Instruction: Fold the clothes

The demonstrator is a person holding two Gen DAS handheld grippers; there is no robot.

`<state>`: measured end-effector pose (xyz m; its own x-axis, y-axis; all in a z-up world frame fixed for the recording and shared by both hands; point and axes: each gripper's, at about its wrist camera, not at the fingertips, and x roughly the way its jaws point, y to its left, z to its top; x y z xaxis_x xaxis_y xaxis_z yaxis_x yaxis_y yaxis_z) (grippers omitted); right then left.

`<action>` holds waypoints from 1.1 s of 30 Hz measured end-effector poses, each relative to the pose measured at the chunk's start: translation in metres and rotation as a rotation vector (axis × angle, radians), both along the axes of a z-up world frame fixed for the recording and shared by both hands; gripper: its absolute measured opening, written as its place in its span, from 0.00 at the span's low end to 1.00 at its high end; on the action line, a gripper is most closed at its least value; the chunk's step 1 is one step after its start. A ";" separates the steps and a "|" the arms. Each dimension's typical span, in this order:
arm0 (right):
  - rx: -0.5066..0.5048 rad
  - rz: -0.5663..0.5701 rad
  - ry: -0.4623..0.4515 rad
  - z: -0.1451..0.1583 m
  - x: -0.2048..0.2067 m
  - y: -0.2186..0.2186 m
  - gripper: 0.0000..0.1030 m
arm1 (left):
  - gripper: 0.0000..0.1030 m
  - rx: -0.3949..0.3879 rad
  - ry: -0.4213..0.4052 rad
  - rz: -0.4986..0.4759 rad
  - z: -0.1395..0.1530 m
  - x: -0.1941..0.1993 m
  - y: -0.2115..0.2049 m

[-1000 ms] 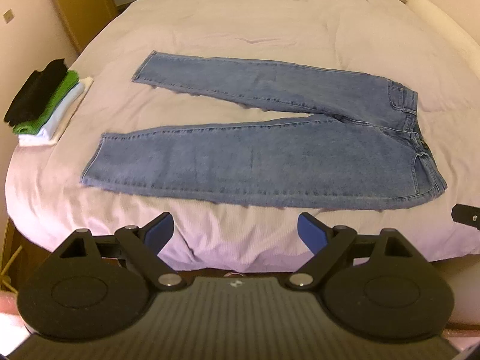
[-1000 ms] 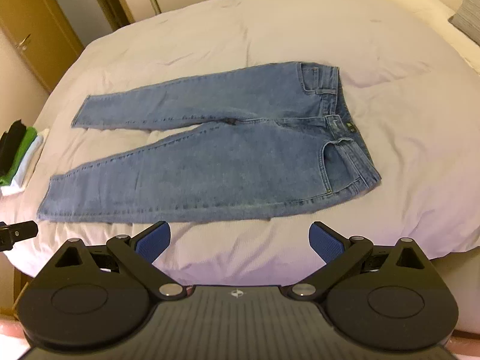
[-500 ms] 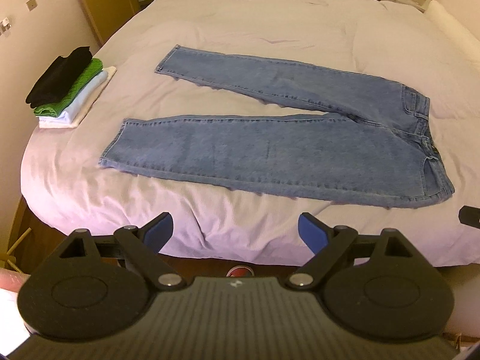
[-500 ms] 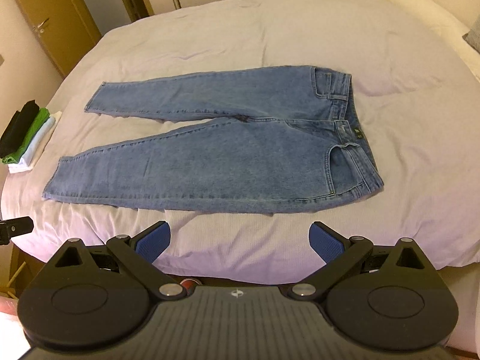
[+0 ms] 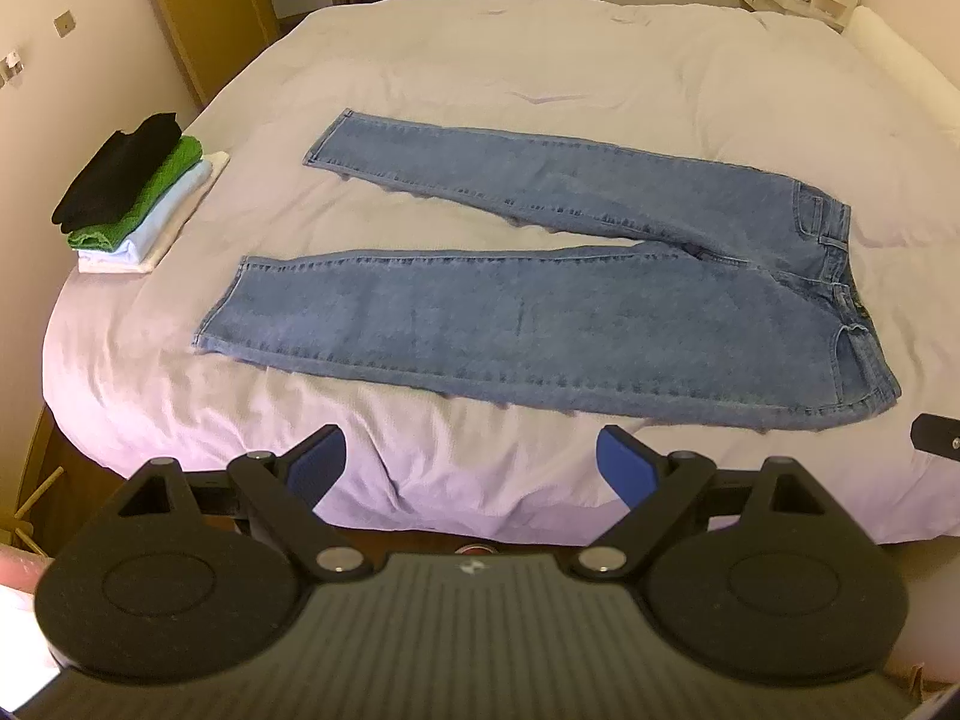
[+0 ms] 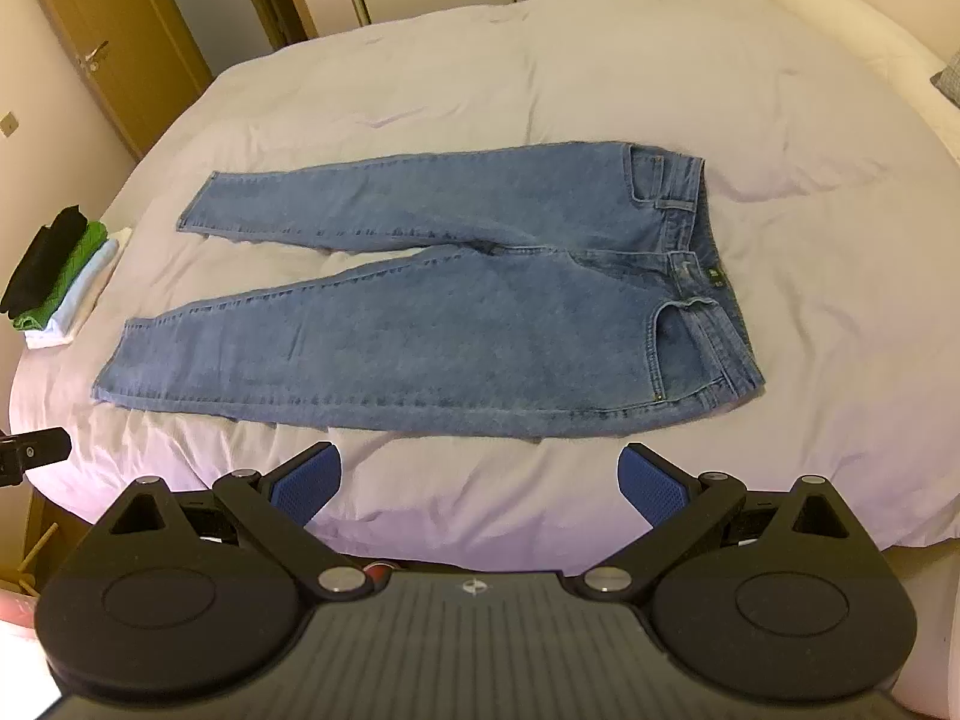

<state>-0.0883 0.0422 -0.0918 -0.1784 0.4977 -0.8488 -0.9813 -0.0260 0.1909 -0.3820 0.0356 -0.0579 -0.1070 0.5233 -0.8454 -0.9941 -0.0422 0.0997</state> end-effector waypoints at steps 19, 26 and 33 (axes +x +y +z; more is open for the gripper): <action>-0.015 -0.053 0.025 -0.007 0.030 0.019 0.98 | 0.87 -0.009 0.016 -0.063 -0.004 0.027 0.036; -0.055 -0.079 0.004 -0.020 0.022 0.047 0.98 | 0.87 -0.048 0.008 -0.056 -0.019 0.017 0.071; -0.111 -0.095 -0.021 -0.041 0.008 0.101 0.98 | 0.87 -0.107 -0.008 -0.101 -0.044 0.007 0.141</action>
<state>-0.0800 0.1437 -0.1332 -0.1164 0.4141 -0.9028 -0.9821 0.0874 0.1667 -0.3749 0.1765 -0.1020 -0.0513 0.4375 -0.8978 -0.9936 0.0683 0.0901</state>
